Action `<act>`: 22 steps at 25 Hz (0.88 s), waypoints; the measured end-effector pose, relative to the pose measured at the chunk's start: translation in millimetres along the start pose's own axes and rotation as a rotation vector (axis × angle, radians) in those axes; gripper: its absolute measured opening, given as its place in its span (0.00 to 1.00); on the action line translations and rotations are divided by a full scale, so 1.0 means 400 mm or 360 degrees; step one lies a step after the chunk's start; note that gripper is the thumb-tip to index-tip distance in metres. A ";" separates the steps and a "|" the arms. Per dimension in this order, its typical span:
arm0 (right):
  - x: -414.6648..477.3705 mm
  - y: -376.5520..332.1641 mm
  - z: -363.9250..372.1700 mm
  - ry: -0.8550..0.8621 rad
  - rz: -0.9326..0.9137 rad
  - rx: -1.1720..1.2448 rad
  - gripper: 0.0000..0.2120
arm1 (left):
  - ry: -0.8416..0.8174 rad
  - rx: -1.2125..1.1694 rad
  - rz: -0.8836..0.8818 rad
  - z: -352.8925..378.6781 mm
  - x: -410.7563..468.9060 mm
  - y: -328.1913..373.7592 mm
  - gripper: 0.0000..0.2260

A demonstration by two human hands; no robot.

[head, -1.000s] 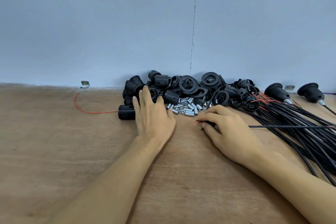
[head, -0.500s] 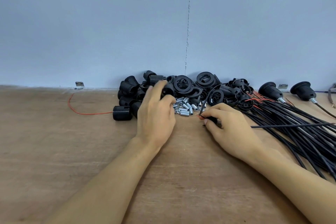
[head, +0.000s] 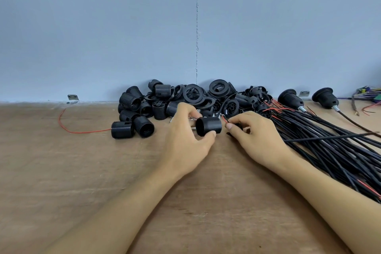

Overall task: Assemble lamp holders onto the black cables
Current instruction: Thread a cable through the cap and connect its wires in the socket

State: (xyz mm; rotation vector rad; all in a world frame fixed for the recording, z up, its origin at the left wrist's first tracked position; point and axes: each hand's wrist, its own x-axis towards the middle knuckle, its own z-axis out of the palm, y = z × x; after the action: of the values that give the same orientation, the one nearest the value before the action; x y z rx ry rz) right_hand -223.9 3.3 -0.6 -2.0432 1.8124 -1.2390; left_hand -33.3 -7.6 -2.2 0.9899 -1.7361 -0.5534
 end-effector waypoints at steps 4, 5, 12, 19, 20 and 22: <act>-0.001 -0.008 -0.006 -0.0093 0.0098 0.0068 0.07 | -0.0264 -0.0059 -0.0322 -0.010 0.018 -0.014 0.24; -0.001 -0.008 -0.008 -0.0113 0.0121 0.0111 0.06 | -0.0298 -0.0079 -0.0328 -0.010 0.018 -0.014 0.23; 0.004 -0.012 -0.020 -0.0183 0.0247 0.0465 0.06 | -0.0374 -0.0107 -0.0250 -0.012 0.013 -0.022 0.24; -0.006 -0.024 -0.017 -0.0349 0.0192 0.0347 0.15 | -0.0363 -0.0042 -0.0049 -0.004 0.010 -0.031 0.21; -0.006 -0.025 -0.016 -0.0368 0.0175 0.0320 0.15 | -0.0351 -0.0014 -0.0021 -0.003 0.010 -0.030 0.20; -0.006 -0.025 -0.015 -0.0358 0.0160 0.0305 0.16 | -0.0317 0.0060 0.0034 0.001 0.008 -0.030 0.19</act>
State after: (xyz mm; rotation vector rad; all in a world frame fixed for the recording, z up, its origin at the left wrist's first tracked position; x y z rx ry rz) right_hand -220.0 10.3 8.2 -1.8783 1.6073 -1.0630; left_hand -29.8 -17.2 -9.6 0.9681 -1.9372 -0.6248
